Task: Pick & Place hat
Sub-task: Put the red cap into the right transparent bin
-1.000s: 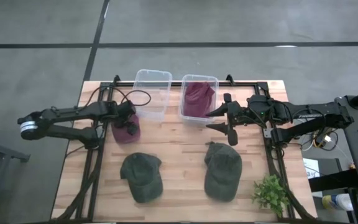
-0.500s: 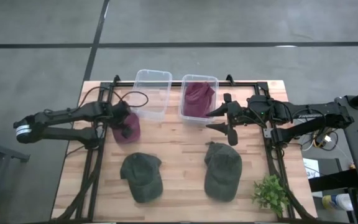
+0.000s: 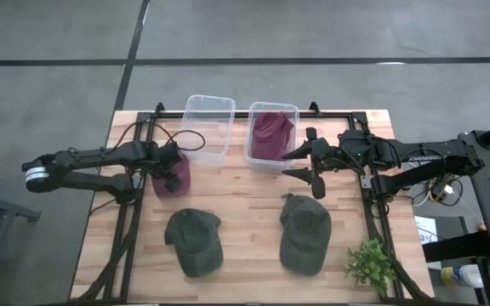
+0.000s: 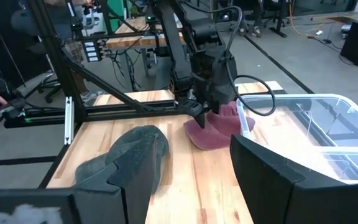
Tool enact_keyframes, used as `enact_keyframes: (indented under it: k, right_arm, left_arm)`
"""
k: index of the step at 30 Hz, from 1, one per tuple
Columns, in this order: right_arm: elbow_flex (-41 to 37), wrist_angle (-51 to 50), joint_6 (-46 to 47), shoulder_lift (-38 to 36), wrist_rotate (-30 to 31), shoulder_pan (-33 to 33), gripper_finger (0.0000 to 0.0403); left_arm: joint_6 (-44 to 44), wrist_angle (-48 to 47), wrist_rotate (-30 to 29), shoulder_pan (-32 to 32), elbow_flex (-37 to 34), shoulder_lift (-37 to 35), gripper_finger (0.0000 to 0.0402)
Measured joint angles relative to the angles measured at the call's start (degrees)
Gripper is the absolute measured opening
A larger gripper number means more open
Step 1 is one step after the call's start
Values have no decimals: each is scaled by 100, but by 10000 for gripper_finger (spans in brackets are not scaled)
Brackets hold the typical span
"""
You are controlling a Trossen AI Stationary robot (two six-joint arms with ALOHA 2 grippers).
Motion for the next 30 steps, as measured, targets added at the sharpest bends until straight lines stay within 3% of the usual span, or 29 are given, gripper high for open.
enact_keyframes:
  k: [7, 25, 30]
  right_arm:
    - [0, 2, 15, 0, 1, 1, 203]
    - [0, -1, 15, 0, 2, -1, 203]
    - [0, -3, 15, 0, 2, -1, 203]
  left_arm:
    - [-29, 9, 7, -4, 6, 230, 288]
    - [-1019, 37, -572, 3, 6, 300, 24]
    - [-1219, 35, -551, 3, 4, 254, 7]
